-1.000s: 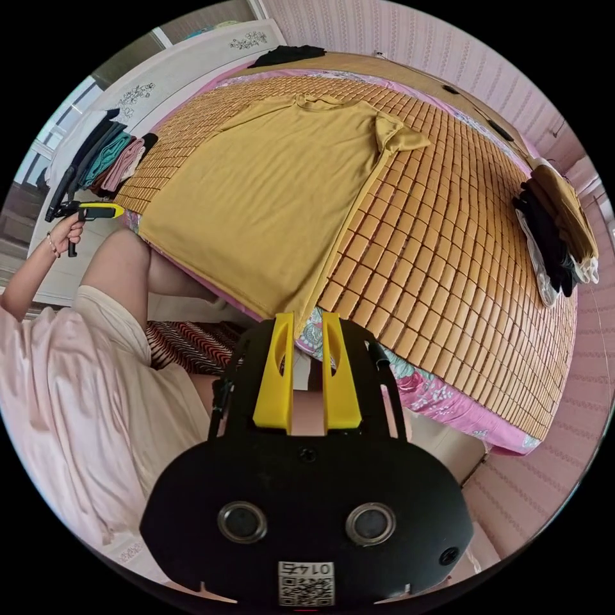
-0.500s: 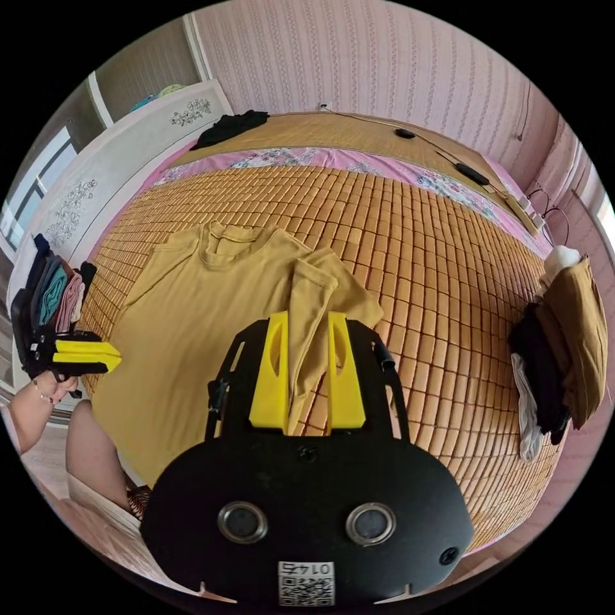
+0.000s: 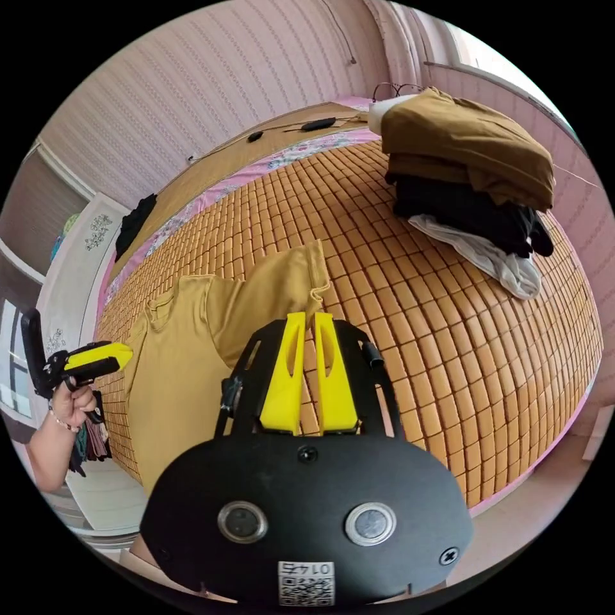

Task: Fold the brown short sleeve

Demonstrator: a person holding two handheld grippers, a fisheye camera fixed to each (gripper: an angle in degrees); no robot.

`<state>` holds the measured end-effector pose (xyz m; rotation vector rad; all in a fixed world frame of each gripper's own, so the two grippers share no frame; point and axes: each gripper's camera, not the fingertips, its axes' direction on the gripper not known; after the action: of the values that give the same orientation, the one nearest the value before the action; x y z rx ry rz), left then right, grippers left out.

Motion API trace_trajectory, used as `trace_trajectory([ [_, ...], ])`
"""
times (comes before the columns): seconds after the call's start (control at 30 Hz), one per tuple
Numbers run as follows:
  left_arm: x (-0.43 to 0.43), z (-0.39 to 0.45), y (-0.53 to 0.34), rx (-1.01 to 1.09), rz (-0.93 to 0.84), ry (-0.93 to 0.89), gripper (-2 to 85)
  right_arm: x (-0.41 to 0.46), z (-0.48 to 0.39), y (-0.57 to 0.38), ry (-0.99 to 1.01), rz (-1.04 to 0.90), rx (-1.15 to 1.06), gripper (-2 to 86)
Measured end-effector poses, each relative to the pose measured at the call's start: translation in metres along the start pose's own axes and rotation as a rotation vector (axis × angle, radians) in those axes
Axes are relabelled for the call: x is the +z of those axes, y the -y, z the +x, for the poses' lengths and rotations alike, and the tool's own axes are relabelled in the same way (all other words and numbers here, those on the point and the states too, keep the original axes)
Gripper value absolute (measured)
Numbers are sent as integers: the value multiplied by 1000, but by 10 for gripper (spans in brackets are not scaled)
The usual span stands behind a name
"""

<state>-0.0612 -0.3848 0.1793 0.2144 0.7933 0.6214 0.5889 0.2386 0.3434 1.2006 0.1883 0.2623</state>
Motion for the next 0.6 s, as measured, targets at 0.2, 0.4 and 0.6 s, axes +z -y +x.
trace_trajectory([
  [0.2, 66, 33, 100, 141, -76, 12, -5, 8, 48, -22, 52, -98, 172, 76],
  [0.4, 138, 74, 178, 261, -144, -16, 41, 4, 40, -16, 87, -89, 188, 80],
  [0.6, 181, 102, 199, 325, -207, 46, 14, 0, 35, -11, 77, -109, 218, 16],
])
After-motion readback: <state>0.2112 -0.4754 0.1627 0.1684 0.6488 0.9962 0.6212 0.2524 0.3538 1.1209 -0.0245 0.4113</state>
